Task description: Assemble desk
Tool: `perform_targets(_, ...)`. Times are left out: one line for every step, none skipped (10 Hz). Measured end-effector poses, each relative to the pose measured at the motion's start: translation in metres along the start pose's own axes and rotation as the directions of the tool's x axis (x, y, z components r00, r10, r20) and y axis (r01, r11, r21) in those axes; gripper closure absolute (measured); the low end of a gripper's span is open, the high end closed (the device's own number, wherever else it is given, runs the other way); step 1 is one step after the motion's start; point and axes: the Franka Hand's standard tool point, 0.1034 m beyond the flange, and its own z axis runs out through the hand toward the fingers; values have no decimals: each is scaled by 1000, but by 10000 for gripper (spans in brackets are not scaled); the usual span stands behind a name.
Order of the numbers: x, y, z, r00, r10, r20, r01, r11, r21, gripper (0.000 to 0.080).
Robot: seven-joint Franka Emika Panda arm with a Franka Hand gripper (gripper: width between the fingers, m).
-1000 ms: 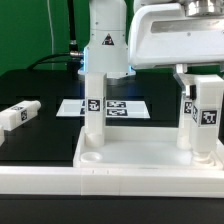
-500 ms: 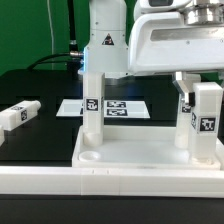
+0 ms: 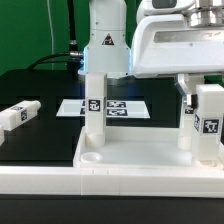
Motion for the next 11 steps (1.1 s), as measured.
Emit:
perform_targets(0, 0, 0, 1000, 0, 0, 0, 1000, 0, 270)
perform_targets(0, 0, 0, 1000, 0, 0, 0, 1000, 0, 187)
perform_targets(0, 0, 0, 1000, 0, 2, 0, 1000, 0, 187)
perform_targets(2, 1, -2, 1000, 0, 1, 0, 1000, 2, 157)
perform_targets(4, 3, -4, 1000, 3, -3, -3, 1000, 1, 151)
perform_targets(6, 5, -6, 1000, 5, -3, -5, 1000, 1, 151)
perform_targets(9, 7, -11, 1000, 11, 0, -11, 1000, 5, 151)
perform_targets(12, 6, -15, 1000, 15, 6, -15, 1000, 11, 151)
perform_targets(11, 6, -15, 1000, 16, 7, -16, 1000, 10, 151)
perform_targets(9, 5, -13, 999, 17, 28, -18, 1000, 14, 151)
perform_targets(9, 6, -13, 1000, 17, 25, -18, 1000, 13, 151)
